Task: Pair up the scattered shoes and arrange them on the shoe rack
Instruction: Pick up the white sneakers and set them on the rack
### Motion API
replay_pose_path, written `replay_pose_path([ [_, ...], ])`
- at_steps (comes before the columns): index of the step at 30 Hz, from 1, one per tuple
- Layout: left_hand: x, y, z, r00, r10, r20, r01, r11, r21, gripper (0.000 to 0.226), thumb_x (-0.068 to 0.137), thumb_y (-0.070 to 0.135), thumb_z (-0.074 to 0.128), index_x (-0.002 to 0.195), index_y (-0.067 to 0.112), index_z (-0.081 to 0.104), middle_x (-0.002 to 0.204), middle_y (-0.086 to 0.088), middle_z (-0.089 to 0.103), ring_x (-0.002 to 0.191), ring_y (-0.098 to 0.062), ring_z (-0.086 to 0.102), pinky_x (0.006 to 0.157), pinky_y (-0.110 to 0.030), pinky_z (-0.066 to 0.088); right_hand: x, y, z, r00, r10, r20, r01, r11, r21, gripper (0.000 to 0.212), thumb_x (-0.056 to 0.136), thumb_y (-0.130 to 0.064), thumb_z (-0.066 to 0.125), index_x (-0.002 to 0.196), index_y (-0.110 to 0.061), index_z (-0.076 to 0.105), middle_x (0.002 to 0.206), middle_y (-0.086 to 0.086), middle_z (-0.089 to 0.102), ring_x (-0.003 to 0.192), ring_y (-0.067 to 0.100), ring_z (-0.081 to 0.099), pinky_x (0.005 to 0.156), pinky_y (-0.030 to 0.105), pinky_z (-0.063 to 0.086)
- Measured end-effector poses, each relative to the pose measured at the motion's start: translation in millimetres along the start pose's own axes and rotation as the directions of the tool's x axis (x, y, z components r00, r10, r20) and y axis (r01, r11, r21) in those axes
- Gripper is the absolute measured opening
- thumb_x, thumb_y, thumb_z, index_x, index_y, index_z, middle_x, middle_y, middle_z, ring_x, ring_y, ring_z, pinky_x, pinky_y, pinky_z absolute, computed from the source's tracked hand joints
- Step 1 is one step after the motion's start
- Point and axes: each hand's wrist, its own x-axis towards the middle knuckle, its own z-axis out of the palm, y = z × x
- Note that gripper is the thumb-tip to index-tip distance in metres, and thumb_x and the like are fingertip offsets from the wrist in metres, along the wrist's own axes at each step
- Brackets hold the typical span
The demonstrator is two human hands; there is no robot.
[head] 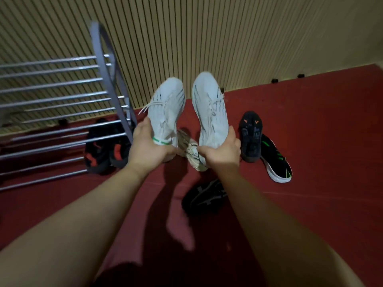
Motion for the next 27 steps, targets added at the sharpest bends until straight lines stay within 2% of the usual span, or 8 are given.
replay_pose_path([
  [5, -42, -24, -59, 0.995, 0.080, -0.053, -0.079, 0.996, 0.032, 0.073, 0.055, 0.024, 0.079, 0.118, 0.013, 0.044, 0.122, -0.001, 0.041, 0.100, -0.015, 0.044, 0.073, -0.019, 0.036, -51, -15, 9, 0.998, -0.068, -0.003, 0.067, 0.997, -0.041, 0.110, 0.069, -0.036, 0.078, 0.152, -0.021, 0.007, 0.148, 0.009, 0.027, 0.137, 0.030, 0.027, 0.111, 0.039, 0.027],
  [7, -50, -43, -79, 0.993, 0.085, -0.080, -0.081, 0.996, 0.046, 0.076, 0.054, 0.027, 0.079, 0.120, 0.015, 0.044, 0.123, -0.001, 0.042, 0.104, -0.016, 0.045, 0.079, -0.022, 0.039, -66, -25, 24, 0.996, -0.087, -0.011, 0.086, 0.994, -0.066, 0.111, 0.069, -0.036, 0.078, 0.152, -0.022, 0.007, 0.146, 0.009, 0.028, 0.136, 0.029, 0.028, 0.110, 0.038, 0.027],
  [10, -64, -74, -108, 0.987, 0.137, -0.086, -0.128, 0.986, 0.102, 0.096, 0.047, 0.039, 0.073, 0.133, 0.016, 0.039, 0.132, -0.005, 0.043, 0.117, -0.021, 0.044, 0.095, -0.034, 0.043, -91, -39, 56, 0.994, -0.113, -0.012, 0.111, 0.989, -0.100, 0.111, 0.067, -0.037, 0.079, 0.152, -0.023, 0.009, 0.145, 0.009, 0.030, 0.136, 0.028, 0.028, 0.111, 0.040, 0.029],
  [14, -92, -110, -141, 0.987, 0.138, -0.079, -0.132, 0.988, 0.078, 0.098, 0.050, 0.035, 0.075, 0.137, 0.014, 0.036, 0.131, -0.003, 0.042, 0.119, -0.019, 0.042, 0.095, -0.028, 0.039, -130, -56, 97, 0.995, -0.097, 0.017, 0.098, 0.989, -0.108, 0.110, 0.068, -0.037, 0.079, 0.152, -0.024, 0.009, 0.148, 0.010, 0.029, 0.138, 0.028, 0.028, 0.110, 0.041, 0.029],
  [17, -106, -140, -166, 0.986, 0.145, -0.081, -0.138, 0.987, 0.087, 0.089, 0.052, 0.038, 0.074, 0.130, 0.012, 0.040, 0.127, -0.006, 0.044, 0.113, -0.022, 0.047, 0.093, -0.034, 0.045, -159, -64, 122, 0.997, -0.070, 0.028, 0.073, 0.989, -0.129, 0.108, 0.069, -0.036, 0.078, 0.152, -0.023, 0.010, 0.150, 0.012, 0.026, 0.140, 0.029, 0.024, 0.111, 0.040, 0.026],
  [20, -115, -174, -192, 0.990, 0.113, -0.086, -0.106, 0.992, 0.073, 0.095, 0.055, 0.033, 0.078, 0.138, 0.016, 0.036, 0.133, -0.002, 0.041, 0.119, -0.019, 0.044, 0.097, -0.034, 0.044, -185, -70, 146, 0.997, -0.056, 0.052, 0.064, 0.987, -0.151, 0.108, 0.069, -0.035, 0.078, 0.151, -0.026, 0.009, 0.148, 0.013, 0.026, 0.139, 0.031, 0.026, 0.110, 0.042, 0.029],
  [24, -128, -210, -224, 0.990, 0.019, -0.141, -0.014, 0.999, 0.037, 0.094, 0.048, 0.041, 0.071, 0.131, 0.011, 0.038, 0.133, -0.006, 0.042, 0.120, -0.025, 0.046, 0.095, -0.040, 0.047, -217, -83, 182, 0.991, -0.080, 0.105, 0.100, 0.972, -0.212, 0.104, 0.072, -0.037, 0.074, 0.151, -0.034, 0.006, 0.142, 0.011, 0.029, 0.135, 0.030, 0.028, 0.109, 0.038, 0.030],
  [27, -136, -233, -245, 0.986, -0.032, -0.163, 0.033, 0.999, 0.006, 0.104, 0.058, 0.029, 0.078, 0.148, 0.019, 0.025, 0.147, -0.002, 0.031, 0.129, -0.023, 0.039, 0.105, -0.038, 0.040, -235, -93, 210, 0.986, -0.087, 0.139, 0.122, 0.958, -0.259, 0.103, 0.072, -0.039, 0.073, 0.150, -0.038, 0.006, 0.140, 0.010, 0.030, 0.133, 0.030, 0.030, 0.108, 0.038, 0.031],
])
